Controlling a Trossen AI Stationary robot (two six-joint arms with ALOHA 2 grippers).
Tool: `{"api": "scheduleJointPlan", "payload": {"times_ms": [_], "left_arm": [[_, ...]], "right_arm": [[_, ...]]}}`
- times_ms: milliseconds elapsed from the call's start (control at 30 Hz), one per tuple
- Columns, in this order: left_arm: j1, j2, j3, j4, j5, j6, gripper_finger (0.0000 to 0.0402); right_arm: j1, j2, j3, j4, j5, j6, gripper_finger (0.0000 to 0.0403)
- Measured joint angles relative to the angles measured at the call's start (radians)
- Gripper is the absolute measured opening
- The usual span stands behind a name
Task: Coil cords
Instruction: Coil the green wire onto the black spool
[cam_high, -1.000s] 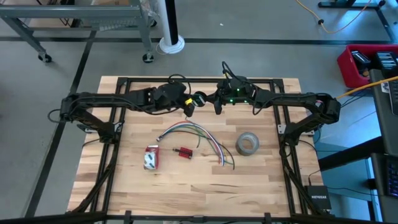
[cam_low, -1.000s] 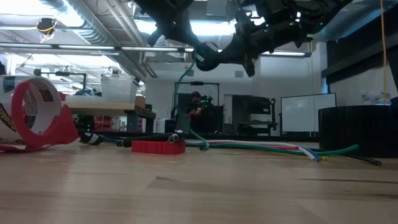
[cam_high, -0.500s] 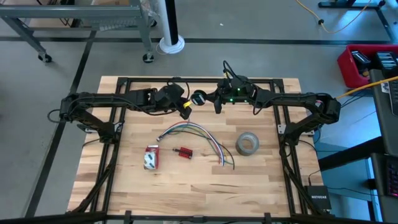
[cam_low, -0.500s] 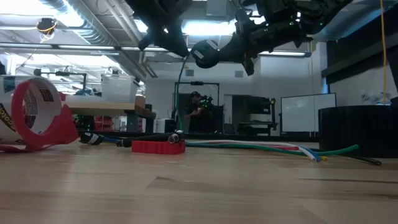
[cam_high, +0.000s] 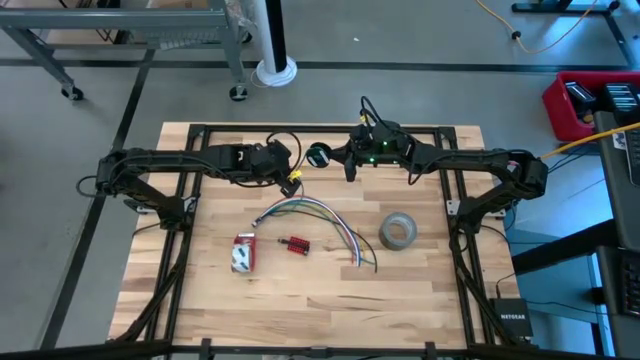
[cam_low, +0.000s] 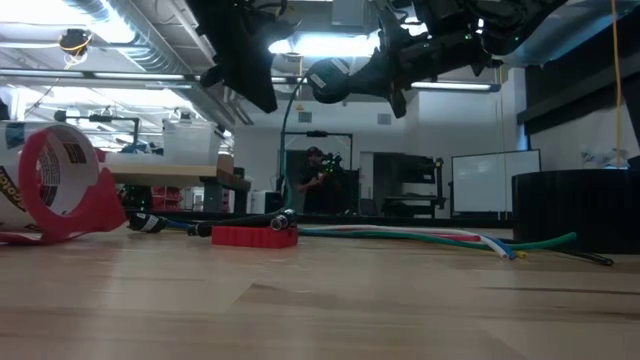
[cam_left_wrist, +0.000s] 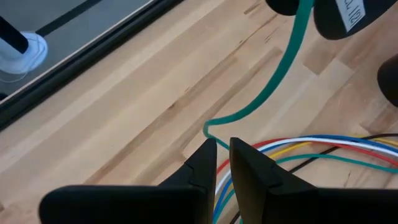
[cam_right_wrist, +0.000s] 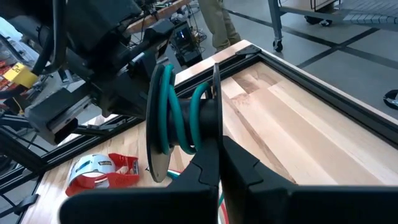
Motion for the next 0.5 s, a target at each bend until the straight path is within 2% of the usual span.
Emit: {"api": "scheduleJointPlan", "payload": {"times_ms": [167,267,367,500], "left_arm": [[0.001,0.000,0.000,-0.010,0.002,0.008,0.0038],[0.006,0.000,0.000,-0.019,0.052,0.029,0.0042],[0.015,0.008,0.000,-0.063,0.110,0.039,0.0057],[0.034,0.043,0.000,-0.192,0.122,0.015,0.0091]], "right_arm": [[0.000,0.000,0.000,0.000,0.000,0.000,0.0001],[0.000,0.000,0.000,0.000,0.000,0.002,0.0001],[0.000,0.000,0.000,-0.001,0.000,0.004,0.0001],[0.000,-0.003,0.000,-0.004,-0.008,0.004,0.0001]]}}
